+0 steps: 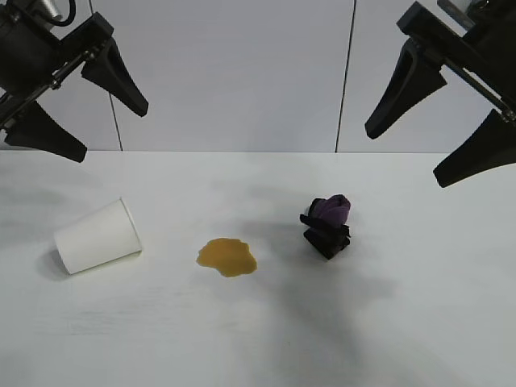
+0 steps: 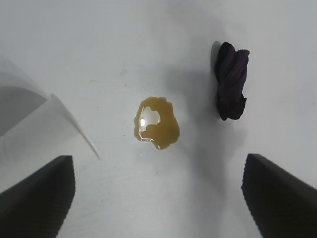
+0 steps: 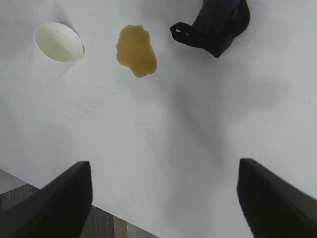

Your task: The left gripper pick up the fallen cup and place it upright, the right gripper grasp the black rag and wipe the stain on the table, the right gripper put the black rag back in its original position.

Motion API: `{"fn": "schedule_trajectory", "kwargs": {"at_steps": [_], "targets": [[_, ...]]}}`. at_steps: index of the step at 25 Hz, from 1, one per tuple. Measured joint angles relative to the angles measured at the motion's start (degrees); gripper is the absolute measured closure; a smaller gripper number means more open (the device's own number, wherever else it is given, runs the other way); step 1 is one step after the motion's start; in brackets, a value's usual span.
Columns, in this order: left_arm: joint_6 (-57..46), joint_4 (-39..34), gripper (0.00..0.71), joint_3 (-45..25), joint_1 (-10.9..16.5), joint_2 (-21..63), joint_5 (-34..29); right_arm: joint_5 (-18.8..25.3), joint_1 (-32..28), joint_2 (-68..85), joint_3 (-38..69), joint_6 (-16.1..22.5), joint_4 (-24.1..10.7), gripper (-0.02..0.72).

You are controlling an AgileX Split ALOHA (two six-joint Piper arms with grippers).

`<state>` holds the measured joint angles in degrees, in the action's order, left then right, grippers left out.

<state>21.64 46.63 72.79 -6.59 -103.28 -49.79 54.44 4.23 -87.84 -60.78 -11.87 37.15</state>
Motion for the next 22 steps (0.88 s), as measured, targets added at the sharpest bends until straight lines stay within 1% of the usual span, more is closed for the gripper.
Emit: {"fn": "schedule_trajectory", "kwargs": {"at_steps": [2, 4, 6, 9, 11, 13, 15, 18, 21, 22], "targets": [[0.11, 0.51, 0.050, 0.00, 0.00, 0.00, -0.55, 0.00, 0.00, 0.00, 0.00, -0.17, 0.00, 0.144], [2.35, 1.75, 0.050, 0.10, 0.00, 0.00, -1.95, 0.00, 0.00, 0.00, 0.00, -0.17, -0.05, 0.144], [8.20, 3.16, 0.050, 0.94, 0.00, 0.00, -4.24, 0.00, 0.00, 0.00, 0.00, -0.17, -0.05, 0.144], [19.36, 4.74, 0.050, 3.97, 0.00, 0.00, -9.13, 0.00, 0.00, 0.00, 0.00, -0.17, -0.05, 0.144], [25.58, 4.80, 0.050, 7.09, 0.00, 0.00, -13.14, 0.00, 0.00, 0.00, 0.00, -0.17, -0.05, 0.144], [29.24, 4.25, 0.050, 10.47, 0.00, 0.00, -16.54, 0.00, 0.00, 0.00, 0.00, -0.17, -0.05, 0.144], [30.28, 1.25, 0.050, 14.47, -0.13, 0.00, -18.65, 0.00, 0.00, 0.00, 0.00, -0.17, -0.10, 0.144], [32.55, -8.97, 0.050, 19.34, -1.11, 0.05, -19.40, 0.00, 0.00, 0.00, 0.00, -0.17, -0.15, 0.144], [36.23, -17.11, 0.050, 20.66, -3.18, 0.05, -19.46, 0.00, 0.00, 0.00, 0.00, -0.17, -0.21, 0.144], [37.59, -19.97, 0.050, 20.66, -4.28, 0.05, -19.33, 0.00, 0.00, 0.00, 0.00, -0.17, -0.21, 0.144]]}}
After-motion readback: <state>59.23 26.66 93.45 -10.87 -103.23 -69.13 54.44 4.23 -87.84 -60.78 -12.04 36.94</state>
